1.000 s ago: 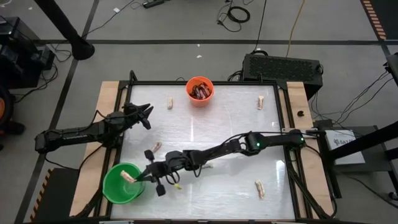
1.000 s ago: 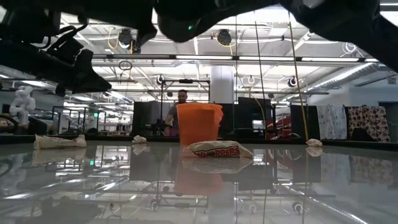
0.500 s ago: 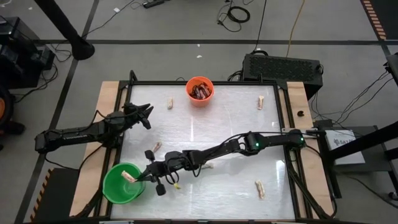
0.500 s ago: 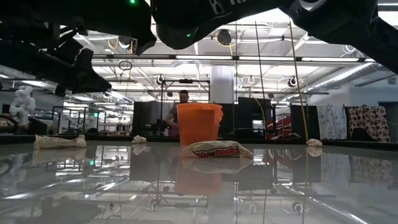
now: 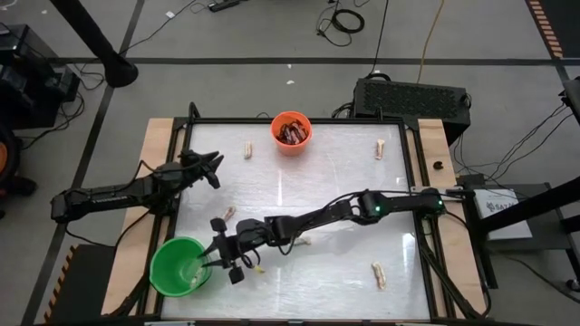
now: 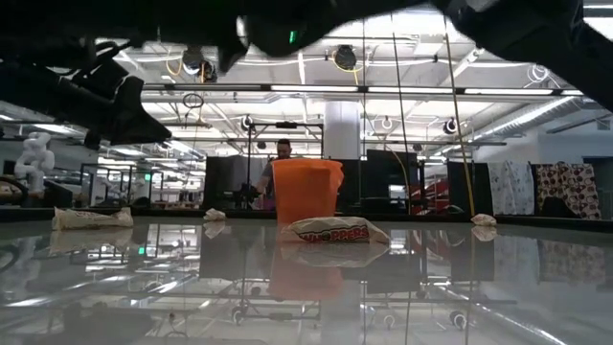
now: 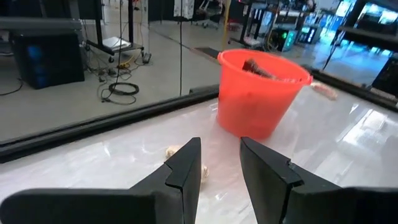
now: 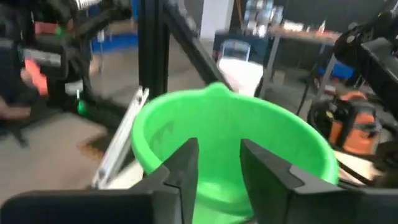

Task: Sort candy by brand, put in halloween buckets
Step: Put the white chocolate bar into the green bucket

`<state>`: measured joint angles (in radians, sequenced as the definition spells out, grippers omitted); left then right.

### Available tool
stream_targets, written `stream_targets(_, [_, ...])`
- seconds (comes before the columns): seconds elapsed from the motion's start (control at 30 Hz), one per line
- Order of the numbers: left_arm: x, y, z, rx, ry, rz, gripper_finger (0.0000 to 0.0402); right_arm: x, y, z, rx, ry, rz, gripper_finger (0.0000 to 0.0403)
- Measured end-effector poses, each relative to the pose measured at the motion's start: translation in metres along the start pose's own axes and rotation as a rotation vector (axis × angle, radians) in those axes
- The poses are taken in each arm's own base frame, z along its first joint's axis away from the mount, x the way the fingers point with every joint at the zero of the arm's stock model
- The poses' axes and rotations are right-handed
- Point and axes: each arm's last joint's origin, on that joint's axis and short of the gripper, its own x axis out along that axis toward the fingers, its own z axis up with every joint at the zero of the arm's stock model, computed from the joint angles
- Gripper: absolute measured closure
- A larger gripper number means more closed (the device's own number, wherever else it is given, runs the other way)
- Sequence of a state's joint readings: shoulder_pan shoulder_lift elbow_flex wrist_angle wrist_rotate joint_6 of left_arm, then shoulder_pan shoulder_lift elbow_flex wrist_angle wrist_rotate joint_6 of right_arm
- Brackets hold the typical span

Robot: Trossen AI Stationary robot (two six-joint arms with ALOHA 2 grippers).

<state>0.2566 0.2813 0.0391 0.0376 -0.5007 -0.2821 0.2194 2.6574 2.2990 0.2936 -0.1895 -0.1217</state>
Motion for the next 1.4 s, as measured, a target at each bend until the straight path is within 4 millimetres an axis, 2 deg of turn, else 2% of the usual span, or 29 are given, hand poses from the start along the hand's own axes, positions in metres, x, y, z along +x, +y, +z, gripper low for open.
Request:
stream_targets(0.07, [0.0, 0.0, -0.002, 0.01, 0.019, 0.002, 0.0283, -0.008, -0.005, 0.019, -0.032, 0.05, 0.0, 0.0279])
stream_targets(0.17, [0.0, 0.001, -0.005, 0.026, 0.052, -0.003, 0.0283, -0.028, -0.017, 0.059, -0.071, 0.12, -0.006, 0.0272])
stream_targets(0.3, [0.0, 0.001, -0.006, 0.029, 0.063, -0.012, 0.0283, -0.067, -0.028, 0.101, -0.095, 0.321, 0.013, 0.0271])
stream_targets(0.4, [0.0, 0.001, -0.006, 0.029, 0.068, -0.02, 0.0283, -0.099, -0.038, 0.113, -0.08, 0.519, 0.04, 0.0271])
stream_targets(0.5, [-0.001, -0.002, -0.007, 0.012, 0.101, -0.104, 0.0283, -0.126, -0.053, 0.114, 0.01, 0.685, 0.033, 0.0271])
stream_targets(0.63, [-0.002, -0.005, -0.009, 0.034, 0.157, -0.25, 0.0283, -0.153, -0.063, 0.093, 0.133, 0.883, 0.03, 0.0271])
stream_targets(0.73, [-0.003, -0.008, -0.011, 0.088, 0.183, -0.34, 0.0283, -0.168, -0.057, 0.072, 0.166, 0.926, 0.007, 0.027])
stream_targets(0.83, [-0.002, -0.007, -0.011, 0.106, 0.172, -0.313, 0.0283, -0.195, -0.045, 0.048, 0.125, 0.939, -0.103, 0.027])
stream_targets(0.9, [-0.002, -0.006, -0.01, 0.128, 0.16, -0.29, 0.0283, -0.219, -0.035, 0.035, 0.12, 0.878, -0.169, 0.027])
stream_targets(1.0, [-0.002, -0.006, -0.01, 0.136, 0.158, -0.288, 0.0283, -0.255, -0.018, 0.02, 0.133, 0.679, -0.23, 0.027])
stream_targets(1.1, [-0.002, -0.006, -0.01, 0.101, 0.158, -0.283, 0.0283, -0.284, -0.002, 0.007, 0.163, 0.434, -0.272, 0.027])
stream_targets(1.17, [-0.002, -0.006, -0.01, 0.083, 0.157, -0.285, 0.0283, -0.299, 0.007, -0.007, 0.188, 0.341, -0.283, 0.027])
stream_targets(1.3, [-0.002, -0.007, -0.009, 0.131, 0.139, -0.309, 0.0283, -0.315, 0.019, -0.028, 0.259, 0.272, -0.295, 0.027])
stream_targets(1.4, [-0.001, -0.007, -0.008, 0.147, 0.116, -0.287, 0.0283, -0.314, 0.025, -0.042, 0.271, 0.327, -0.317, 0.027])
